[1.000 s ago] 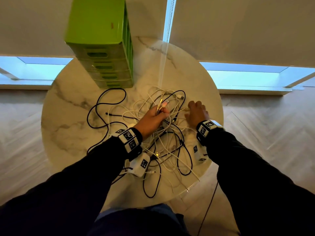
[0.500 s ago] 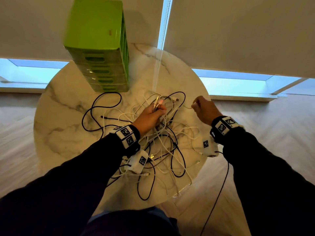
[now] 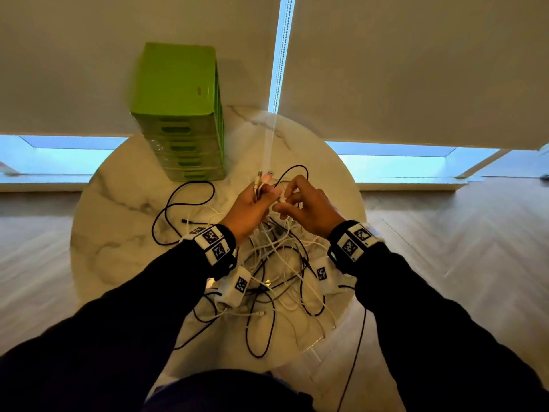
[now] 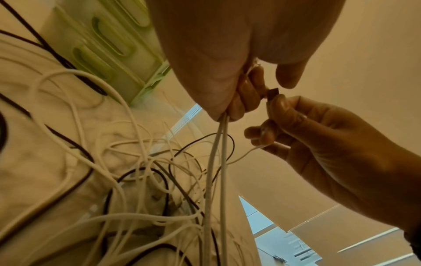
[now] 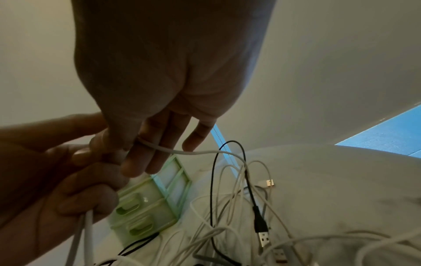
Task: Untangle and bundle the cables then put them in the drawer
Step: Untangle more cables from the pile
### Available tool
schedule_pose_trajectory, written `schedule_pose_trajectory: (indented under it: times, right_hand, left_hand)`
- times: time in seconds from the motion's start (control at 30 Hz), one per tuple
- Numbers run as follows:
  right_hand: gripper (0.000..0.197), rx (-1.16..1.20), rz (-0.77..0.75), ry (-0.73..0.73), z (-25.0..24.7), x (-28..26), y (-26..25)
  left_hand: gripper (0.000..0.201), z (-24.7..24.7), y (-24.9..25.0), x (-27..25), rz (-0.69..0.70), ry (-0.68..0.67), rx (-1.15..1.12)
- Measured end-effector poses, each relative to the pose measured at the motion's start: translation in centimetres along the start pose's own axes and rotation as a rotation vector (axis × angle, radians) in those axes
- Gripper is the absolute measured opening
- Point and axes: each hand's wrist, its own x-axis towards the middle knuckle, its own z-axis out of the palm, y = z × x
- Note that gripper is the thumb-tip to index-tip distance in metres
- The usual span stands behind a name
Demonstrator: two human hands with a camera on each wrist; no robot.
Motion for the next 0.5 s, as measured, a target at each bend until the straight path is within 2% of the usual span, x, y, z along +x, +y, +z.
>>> schedule_pose_trajectory:
  times: [0.1,0.23,0.3,0.37,0.43,0.5]
  right_hand:
    - [0.03,0.022,-0.025,-0.005,0.7,0.2,-1.0]
    - [0.026,-0.005,-0.044,-0.066,1.4,0.5,-0.9]
    - [0.02,-0.093,-0.091,-0.108,1.7,0.8,0.0]
    - [0.025,-0.214,-0.145,-0.116,1.8,0.9,1.1]
    - [0.029,-0.234,-0.12,-0.069,1.7,0.8,1.8]
    - [0.026,-0.161,-0.089,0.045,1.4,0.7,1.5]
  left_hand:
    - [0.037,-1.0,-0.4,-0.5,0.002,-0.017,0.032]
    - [0.034,-1.8,-0.4,-0.9,0.11,-0.032,0.109]
    - [0.039,-2.2,-0.5,-0.8,0.119,0.028,0.07]
    - [0.037,-2.9,-0.9,-0.3,0.105,0.103,0.005]
    - [0.034,-3.2,-1.1,0.0,0.064,0.145,-0.087]
    - [0.031,-3.1,-1.0,0.3,0.003,0.166,-0.25]
